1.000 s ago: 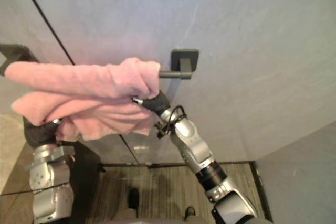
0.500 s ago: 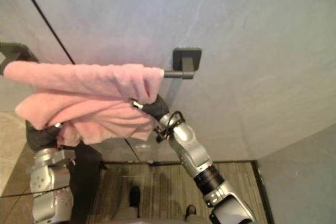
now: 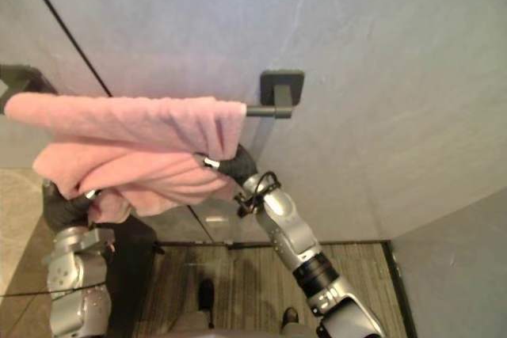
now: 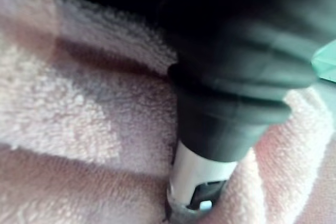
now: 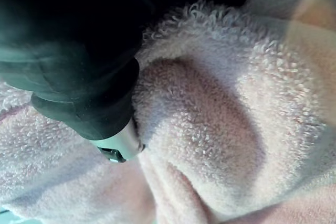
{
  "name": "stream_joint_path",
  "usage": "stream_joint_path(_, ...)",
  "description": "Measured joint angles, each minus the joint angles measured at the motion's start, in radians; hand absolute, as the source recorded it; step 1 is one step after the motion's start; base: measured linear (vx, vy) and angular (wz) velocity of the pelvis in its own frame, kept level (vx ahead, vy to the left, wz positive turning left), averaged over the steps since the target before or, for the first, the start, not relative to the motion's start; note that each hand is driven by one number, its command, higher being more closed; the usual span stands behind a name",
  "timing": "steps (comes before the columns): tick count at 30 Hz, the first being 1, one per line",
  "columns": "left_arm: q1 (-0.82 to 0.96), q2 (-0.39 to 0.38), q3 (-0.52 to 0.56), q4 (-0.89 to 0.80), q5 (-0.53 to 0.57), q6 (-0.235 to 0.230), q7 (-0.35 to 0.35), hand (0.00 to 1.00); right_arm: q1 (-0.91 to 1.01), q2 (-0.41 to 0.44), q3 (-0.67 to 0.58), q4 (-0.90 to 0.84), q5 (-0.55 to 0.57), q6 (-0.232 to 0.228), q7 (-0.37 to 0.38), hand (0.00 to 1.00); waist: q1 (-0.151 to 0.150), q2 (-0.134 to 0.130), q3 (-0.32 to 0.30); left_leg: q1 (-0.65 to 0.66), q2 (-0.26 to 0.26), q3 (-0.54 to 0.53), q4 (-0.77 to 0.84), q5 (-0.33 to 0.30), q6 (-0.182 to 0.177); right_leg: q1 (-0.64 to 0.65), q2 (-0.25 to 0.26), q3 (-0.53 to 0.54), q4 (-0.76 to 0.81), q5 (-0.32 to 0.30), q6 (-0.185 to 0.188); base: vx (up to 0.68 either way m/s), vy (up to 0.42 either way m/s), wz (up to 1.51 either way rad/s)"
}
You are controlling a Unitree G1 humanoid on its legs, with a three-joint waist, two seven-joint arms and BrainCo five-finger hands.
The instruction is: Organize washtable
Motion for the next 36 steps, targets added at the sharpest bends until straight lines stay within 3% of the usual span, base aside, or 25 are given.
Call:
stream_joint_path(25,0.008,0.0,0.017,0.035,-0.034,0.01,0.0,0.0,0.063,-0.006,-0.055,0.017,0.009,0.034,-0.005,0.0,0.022,0.001,0.001,-0.001,0.0,-0.001,0.0,-0.003,-0.005,-0.001,0.0,-0.001,0.0,0.0,0.0,0.0,0.0,0.0)
stream_joint_path(31,0.016,0.001,0.07,0.035,-0.034,0.012,-0.002,0.0,0.219,-0.006,-0.229,-0.037,0.009,0.045,-0.008,0.0,0.02,0.0,0.0,-0.002,-0.004,-0.006,0.0,0.0,-0.006,0.002,-0.005,-0.008,-0.001,0.001,-0.002,0.0,0.0,0.01)
stream_joint_path(36,0.071,0.044,0.094,0.035,-0.035,0.013,-0.031,0.0,0.331,-0.06,-0.548,-0.041,0.042,0.049,-0.091,0.0,0.006,0.0,0.0,0.001,-0.015,-0.011,0.0,0.003,-0.004,0.009,-0.013,-0.011,-0.003,0.001,0.0,0.0,0.0,0.02)
